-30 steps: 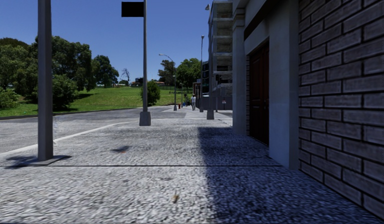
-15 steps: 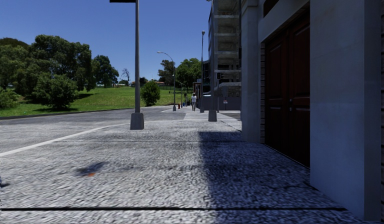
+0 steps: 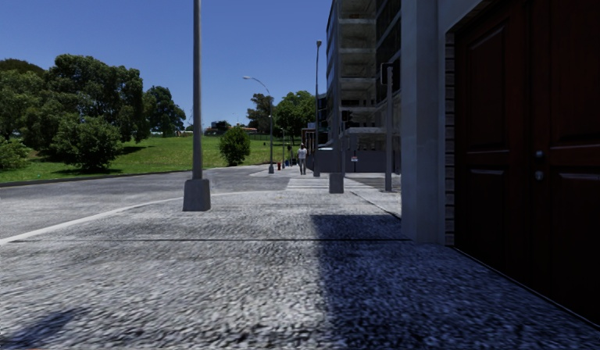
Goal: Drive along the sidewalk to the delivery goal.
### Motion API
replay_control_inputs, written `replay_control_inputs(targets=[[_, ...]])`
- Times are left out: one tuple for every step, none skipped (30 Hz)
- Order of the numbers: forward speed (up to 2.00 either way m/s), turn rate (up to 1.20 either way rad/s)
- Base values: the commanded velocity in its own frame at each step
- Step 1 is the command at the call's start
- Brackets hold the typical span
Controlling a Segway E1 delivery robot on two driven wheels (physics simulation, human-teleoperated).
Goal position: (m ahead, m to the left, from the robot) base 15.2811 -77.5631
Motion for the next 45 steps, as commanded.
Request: replay_control_inputs(targets=[[2.00, 0.00], [2.00, 0.00], [2.00, 0.00], [2.00, 0.00], [2.00, 0.00], [2.00, 0.00], [2.00, 0.00], [2.00, 0.00], [2.00, 0.00], [2.00, 0.00], [2.00, 0.00], [2.00, 0.00], [2.00, 0.00], [2.00, 0.00], [2.00, 0.00], [2.00, 0.00], [2.00, 0.00], [2.00, 0.00], [2.00, 0.00], [2.00, 0.00], [2.00, 0.00], [2.00, 0.00], [2.00, 0.00], [2.00, 0.00], [2.00, 0.00], [2.00, 0.00], [2.00, -0.07], [2.00, -0.24], [2.00, -0.24], [2.00, -0.39], [2.00, -0.47], [2.00, -0.53], [2.00, -0.53], [2.00, -0.56], [2.00, -0.56], [2.00, -0.56], [2.00, -0.56], [2.00, -0.56], [2.00, -0.56], [2.00, -0.60], [2.00, -0.62], [2.00, -0.62], [2.00, -0.62], [2.00, -0.62], [2.00, -0.62]])
